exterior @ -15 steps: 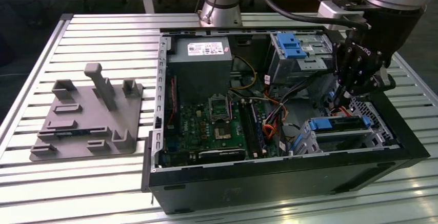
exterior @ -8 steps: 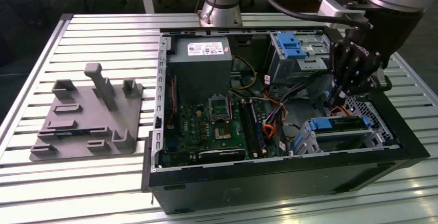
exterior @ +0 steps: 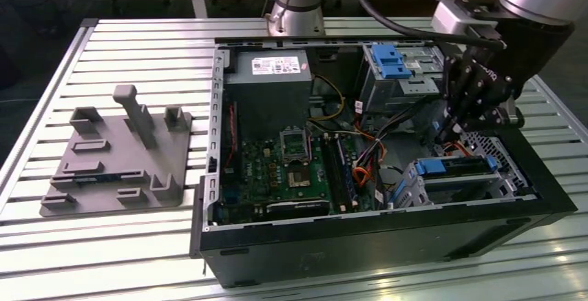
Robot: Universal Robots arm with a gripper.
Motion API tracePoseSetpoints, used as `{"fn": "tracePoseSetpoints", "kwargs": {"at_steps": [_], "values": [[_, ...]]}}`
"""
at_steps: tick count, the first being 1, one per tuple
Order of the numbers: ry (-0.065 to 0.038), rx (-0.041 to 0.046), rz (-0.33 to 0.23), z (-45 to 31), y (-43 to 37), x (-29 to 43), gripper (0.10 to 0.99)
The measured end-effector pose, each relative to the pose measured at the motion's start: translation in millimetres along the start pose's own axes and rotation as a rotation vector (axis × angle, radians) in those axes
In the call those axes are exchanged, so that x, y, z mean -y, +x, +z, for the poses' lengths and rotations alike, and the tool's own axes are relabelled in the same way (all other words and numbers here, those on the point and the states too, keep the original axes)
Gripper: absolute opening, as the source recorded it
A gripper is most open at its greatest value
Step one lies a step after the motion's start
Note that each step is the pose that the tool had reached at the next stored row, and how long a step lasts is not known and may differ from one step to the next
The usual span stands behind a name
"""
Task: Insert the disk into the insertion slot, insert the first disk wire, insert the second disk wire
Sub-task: 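Insert the second disk wire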
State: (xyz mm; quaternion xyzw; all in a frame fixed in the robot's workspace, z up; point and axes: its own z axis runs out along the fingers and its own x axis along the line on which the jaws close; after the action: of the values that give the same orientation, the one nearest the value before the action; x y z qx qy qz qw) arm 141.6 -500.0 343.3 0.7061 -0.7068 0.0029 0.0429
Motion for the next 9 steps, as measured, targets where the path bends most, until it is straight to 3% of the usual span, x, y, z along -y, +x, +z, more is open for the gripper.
{"fn": "tracePoseSetpoints", "kwargs": {"at_steps": [3,7,9], "values": [[0.0,0.0037,0.0,0.2,5.2,3.1,0.141],[0.0,0.0077,0.0,-0.3,8.4,14.5,0.141],[-0.001,0.01,-0.001,-0.2,9.7,14.7,0.141]]}}
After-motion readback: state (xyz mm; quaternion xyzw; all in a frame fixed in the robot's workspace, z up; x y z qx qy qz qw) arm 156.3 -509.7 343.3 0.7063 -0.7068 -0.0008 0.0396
